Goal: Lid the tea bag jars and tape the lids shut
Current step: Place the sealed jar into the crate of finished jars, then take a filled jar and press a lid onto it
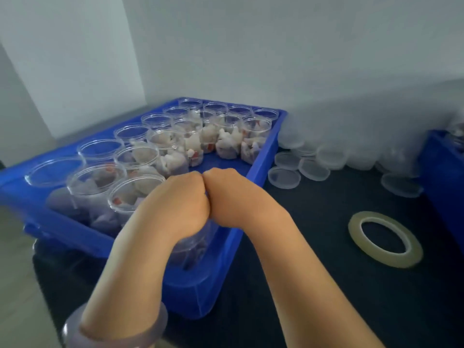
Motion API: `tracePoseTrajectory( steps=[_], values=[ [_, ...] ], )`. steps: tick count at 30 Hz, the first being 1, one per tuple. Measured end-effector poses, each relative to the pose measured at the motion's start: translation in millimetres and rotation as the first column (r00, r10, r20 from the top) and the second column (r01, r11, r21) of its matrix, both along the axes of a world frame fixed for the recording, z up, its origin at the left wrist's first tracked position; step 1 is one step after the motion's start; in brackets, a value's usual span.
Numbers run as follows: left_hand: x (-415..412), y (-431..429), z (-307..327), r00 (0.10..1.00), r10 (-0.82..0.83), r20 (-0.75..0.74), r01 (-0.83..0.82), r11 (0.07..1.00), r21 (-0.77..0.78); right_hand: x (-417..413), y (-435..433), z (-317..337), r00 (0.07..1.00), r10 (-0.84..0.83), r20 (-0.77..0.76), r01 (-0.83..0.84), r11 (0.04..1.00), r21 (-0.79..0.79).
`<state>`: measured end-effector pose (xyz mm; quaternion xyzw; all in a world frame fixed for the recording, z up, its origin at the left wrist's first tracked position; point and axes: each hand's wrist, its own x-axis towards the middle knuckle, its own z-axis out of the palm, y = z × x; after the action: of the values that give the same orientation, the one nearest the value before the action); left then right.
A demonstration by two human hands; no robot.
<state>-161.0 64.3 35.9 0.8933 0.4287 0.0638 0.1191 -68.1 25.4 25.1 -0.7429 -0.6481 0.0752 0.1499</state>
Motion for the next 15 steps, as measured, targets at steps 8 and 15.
tracePoseTrajectory(
  steps=[8,15],
  values=[
    [-5,15,10,0.871,-0.083,0.485,0.074,0.997,0.038,-6,-14,26,0.986,-0.166,-0.007,0.158,0.927,0.339],
    [56,-41,45,0.224,-0.16,0.961,0.331,0.94,0.08,54,-84,78,0.916,-0.389,-0.1,0.342,0.625,0.702]
  ],
)
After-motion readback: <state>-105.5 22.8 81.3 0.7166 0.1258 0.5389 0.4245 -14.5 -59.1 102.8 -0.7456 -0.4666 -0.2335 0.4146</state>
